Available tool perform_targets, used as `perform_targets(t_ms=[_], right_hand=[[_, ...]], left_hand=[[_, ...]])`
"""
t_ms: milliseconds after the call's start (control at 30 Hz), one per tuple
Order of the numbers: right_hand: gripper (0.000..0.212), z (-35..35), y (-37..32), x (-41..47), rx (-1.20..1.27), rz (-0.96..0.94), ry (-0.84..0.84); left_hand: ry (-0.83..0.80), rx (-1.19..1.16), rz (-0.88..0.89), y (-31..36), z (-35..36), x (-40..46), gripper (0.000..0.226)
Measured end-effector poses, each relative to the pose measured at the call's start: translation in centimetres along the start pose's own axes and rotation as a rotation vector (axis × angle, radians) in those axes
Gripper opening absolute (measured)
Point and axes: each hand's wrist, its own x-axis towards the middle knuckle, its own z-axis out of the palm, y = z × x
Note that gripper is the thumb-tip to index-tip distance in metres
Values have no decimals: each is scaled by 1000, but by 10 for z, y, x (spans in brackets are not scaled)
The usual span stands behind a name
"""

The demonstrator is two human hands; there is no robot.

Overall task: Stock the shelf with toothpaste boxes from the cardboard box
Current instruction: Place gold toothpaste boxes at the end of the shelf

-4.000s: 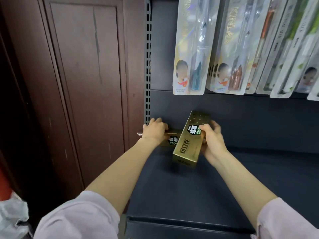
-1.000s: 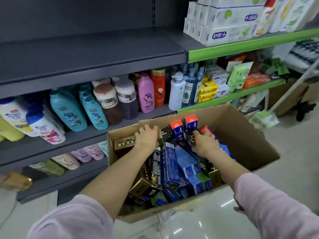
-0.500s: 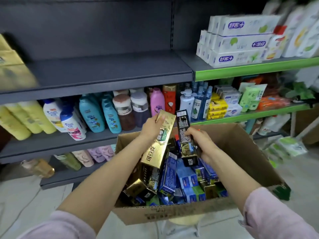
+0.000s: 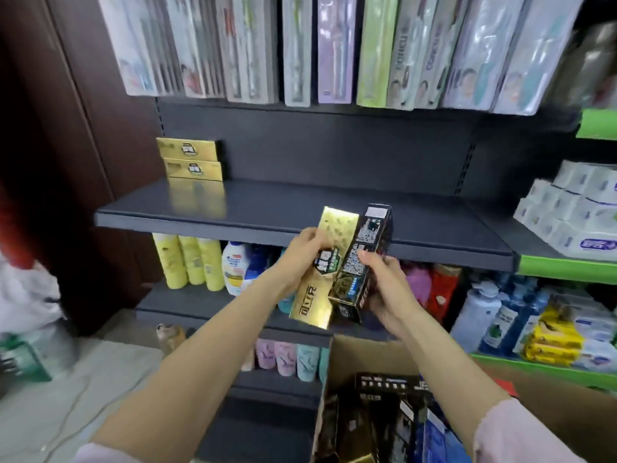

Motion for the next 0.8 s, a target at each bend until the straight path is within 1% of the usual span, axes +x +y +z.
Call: perform_targets(t_ms=[33,100,167,233,300,333,433,533,667,733,800], right_hand=[[43,19,1,8,2,-16,-15],[48,62,6,29,12,-36,-47],[49,107,9,54,28,-53,-79],[47,156,12,81,-17,-99,-86],[50,203,14,104,-112,-189,-72],[49,225,14,114,-161,-233,-55],[48,281,18,150,-293,-279,-32],[47,329,22,186,-333,-266,-41],[29,364,33,220,-322,-194,-23],[27,373,35,230,-311,-173,-29],[27,379,38,240,-331,-178,-26]], left_hand=[[-25,36,33,3,-19,5,18],[-20,117,175,8,-63,18,31],[69,210,334,16,-108,34,48],[187,314,407,26,-159,59,62],[273,447,410,38,-211,88,57],[281,540,420,43,-237,103,55],[198,884,438,55,-306,144,56],[137,1185,446,62,-361,184,59],[77,1428,455,68,-400,230,58],[71,1572,488,68,-413,250,59],[71,1623,551,65,-423,268,60]])
